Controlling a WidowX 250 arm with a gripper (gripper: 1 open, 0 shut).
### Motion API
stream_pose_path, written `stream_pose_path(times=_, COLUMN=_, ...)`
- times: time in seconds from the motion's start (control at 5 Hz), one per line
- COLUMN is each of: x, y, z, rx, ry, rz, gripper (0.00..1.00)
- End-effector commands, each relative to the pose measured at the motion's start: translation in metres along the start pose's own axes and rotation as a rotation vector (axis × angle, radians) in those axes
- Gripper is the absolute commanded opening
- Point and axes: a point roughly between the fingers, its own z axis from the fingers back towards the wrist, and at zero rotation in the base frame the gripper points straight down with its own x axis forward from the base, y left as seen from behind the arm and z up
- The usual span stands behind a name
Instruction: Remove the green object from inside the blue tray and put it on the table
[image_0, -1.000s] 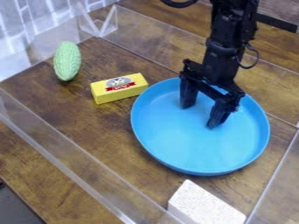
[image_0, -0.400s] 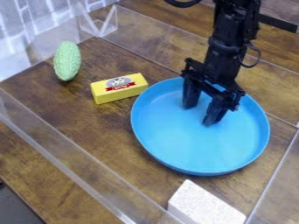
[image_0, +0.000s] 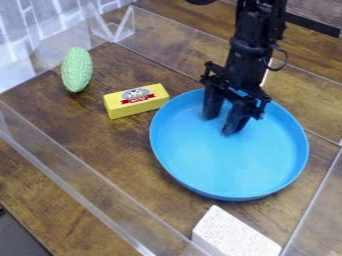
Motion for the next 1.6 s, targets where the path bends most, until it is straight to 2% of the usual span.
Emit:
stream_pose_path(times=0.0, x=0.009, y=-0.005, z=-0.002, rx=0.005, ry=0.013, rz=-0.004, gripper=0.00)
stream_pose_path(times=0.2, x=0.007, y=-0.008, z=0.013, rx=0.024, ry=0.000, rz=0.020, gripper=0.00)
stream_pose_path(times=0.6, x=-0.004, y=-0.012, z=0.049, rx=0.056, ry=-0.030, rz=0.146, gripper=0.00)
stream_pose_path(times=0.8, x=0.002, y=-0.013, z=0.062, rx=0.073, ry=-0.046, rz=0.166, gripper=0.00)
stream_pose_path(times=1.0, x=0.006, y=-0.011, z=0.084, rx=0.090, ry=-0.063, rz=0.207, gripper=0.00)
stream_pose_path(times=1.2, x=0.004, y=-0.013, z=0.092, rx=0.106, ry=-0.090, rz=0.238, gripper=0.00)
stream_pose_path(times=1.4, x=0.006, y=-0.017, z=0.086, rx=0.112, ry=-0.109, rz=0.239, gripper=0.00)
